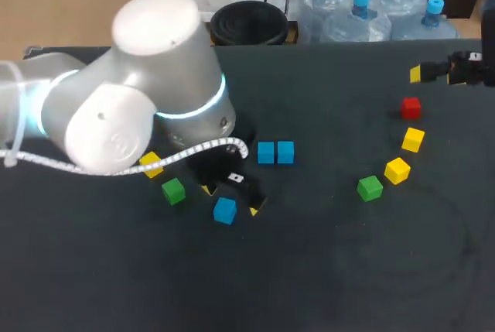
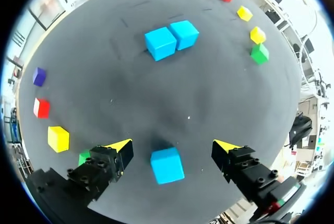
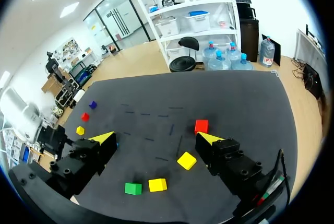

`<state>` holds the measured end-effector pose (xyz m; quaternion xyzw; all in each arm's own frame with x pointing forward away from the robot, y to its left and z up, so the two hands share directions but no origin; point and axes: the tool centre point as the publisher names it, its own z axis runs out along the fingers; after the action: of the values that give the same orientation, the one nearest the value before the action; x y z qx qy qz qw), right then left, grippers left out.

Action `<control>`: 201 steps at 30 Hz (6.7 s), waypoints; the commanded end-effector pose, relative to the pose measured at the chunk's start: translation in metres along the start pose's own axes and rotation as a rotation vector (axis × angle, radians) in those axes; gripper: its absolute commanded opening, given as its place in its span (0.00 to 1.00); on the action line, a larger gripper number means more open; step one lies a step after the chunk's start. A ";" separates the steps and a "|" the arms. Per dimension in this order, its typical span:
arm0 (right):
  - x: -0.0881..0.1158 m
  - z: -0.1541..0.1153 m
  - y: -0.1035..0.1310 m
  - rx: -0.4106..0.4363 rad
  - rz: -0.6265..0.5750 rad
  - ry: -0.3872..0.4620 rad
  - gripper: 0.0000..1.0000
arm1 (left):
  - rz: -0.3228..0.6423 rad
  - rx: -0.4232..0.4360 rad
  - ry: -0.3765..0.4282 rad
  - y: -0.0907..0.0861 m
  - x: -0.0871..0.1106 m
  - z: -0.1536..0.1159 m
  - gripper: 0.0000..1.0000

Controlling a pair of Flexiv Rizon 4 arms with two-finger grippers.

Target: Place the blue cubes, place green cubes on the blue cubes, place the yellow cubes on the green cubes, then place the red cubes on the yellow cubes, and place purple cube on the red cubes.

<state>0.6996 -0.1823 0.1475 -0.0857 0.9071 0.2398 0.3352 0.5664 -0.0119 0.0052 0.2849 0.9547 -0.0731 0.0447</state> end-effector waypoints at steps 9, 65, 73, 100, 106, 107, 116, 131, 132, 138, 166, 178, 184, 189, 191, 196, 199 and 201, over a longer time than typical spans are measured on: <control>0.000 -0.001 0.000 0.003 0.000 0.000 1.00 | -0.090 -0.109 0.070 0.002 0.004 -0.020 1.00; 0.000 -0.001 0.000 0.003 0.000 0.000 1.00 | 0.047 -0.044 0.202 0.003 0.004 -0.002 0.00; 0.000 -0.001 0.000 0.003 0.000 0.000 1.00 | 0.245 -0.060 0.247 -0.003 -0.008 -0.004 0.00; 0.000 -0.001 0.000 0.003 0.000 0.000 1.00 | 0.780 -0.144 0.197 0.024 -0.036 -0.016 0.00; 0.000 -0.001 0.000 0.003 0.000 0.000 1.00 | 0.872 -0.148 0.178 0.021 -0.049 -0.014 0.00; 0.000 -0.001 0.000 0.003 0.000 0.000 1.00 | 0.890 -0.158 0.179 0.021 -0.051 -0.015 0.00; 0.000 -0.001 0.000 0.003 0.000 0.000 1.00 | 0.947 -0.155 0.173 0.039 -0.068 -0.011 0.00; 0.000 -0.001 0.000 0.003 0.000 0.000 1.00 | 0.993 -0.127 0.177 0.048 -0.100 -0.002 0.00; 0.000 -0.001 0.000 0.003 0.000 0.000 1.00 | 0.996 -0.119 0.183 0.047 -0.101 -0.002 0.00; 0.000 -0.001 0.000 0.003 0.000 0.000 1.00 | 0.990 -0.087 0.195 0.050 -0.101 0.000 0.00; 0.000 -0.001 0.000 0.003 0.000 0.000 1.00 | 0.967 -0.027 0.252 0.064 -0.109 0.006 0.00; 0.000 -0.001 0.000 0.003 0.000 0.000 1.00 | 0.963 -0.002 0.224 0.067 -0.109 0.010 0.00; 0.000 -0.001 0.000 0.003 0.000 0.000 1.00 | 0.963 0.005 0.212 0.069 -0.110 0.012 0.00; 0.000 -0.001 0.000 0.003 0.000 0.000 1.00 | 0.966 0.013 0.201 0.070 -0.110 0.013 0.00; 0.000 -0.001 0.000 0.003 0.000 0.000 1.00 | 0.971 0.016 0.198 0.070 -0.110 0.013 0.00; 0.000 -0.001 0.000 0.003 0.000 0.000 1.00 | 0.979 0.017 0.194 0.070 -0.110 0.014 0.00; 0.000 -0.001 0.000 0.003 0.000 0.000 1.00 | 0.981 0.020 0.190 0.069 -0.110 0.013 0.00; 0.000 -0.001 0.000 0.003 0.000 0.000 1.00 | 0.981 0.023 0.187 0.068 -0.110 0.013 0.00</control>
<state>0.6997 -0.1823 0.1474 -0.0857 0.9071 0.2397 0.3352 0.6969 -0.0183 -0.0006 0.7053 0.7082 -0.0267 -0.0172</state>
